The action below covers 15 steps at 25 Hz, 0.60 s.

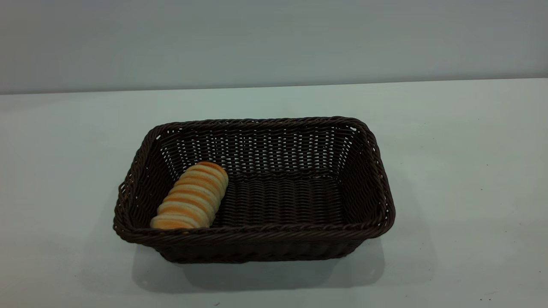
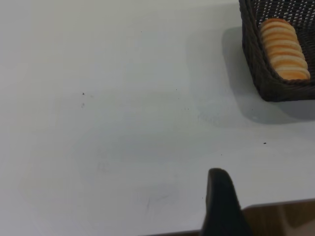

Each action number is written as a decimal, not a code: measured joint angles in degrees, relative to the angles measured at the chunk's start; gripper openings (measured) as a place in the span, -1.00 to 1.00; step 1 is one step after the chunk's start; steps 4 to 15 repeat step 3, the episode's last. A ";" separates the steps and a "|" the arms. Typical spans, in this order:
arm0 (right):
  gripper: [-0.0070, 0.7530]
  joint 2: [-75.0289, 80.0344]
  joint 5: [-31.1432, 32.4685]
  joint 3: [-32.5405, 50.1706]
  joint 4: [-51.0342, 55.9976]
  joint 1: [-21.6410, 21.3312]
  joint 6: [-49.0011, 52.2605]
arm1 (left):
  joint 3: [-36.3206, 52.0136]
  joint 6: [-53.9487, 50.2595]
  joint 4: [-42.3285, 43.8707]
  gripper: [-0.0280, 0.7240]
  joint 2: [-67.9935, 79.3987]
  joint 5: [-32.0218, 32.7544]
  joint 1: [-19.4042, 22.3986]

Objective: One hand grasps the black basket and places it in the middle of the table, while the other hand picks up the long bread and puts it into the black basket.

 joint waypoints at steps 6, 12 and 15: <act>0.36 0.00 0.00 0.00 0.00 0.00 0.00 | 0.00 0.00 0.00 0.36 0.00 0.00 0.00; 0.36 0.00 0.00 0.00 0.00 0.00 0.00 | 0.00 0.00 0.00 0.36 0.00 0.00 0.00; 0.36 0.00 0.00 0.00 0.00 0.00 0.00 | 0.00 0.00 0.00 0.36 0.00 0.00 0.00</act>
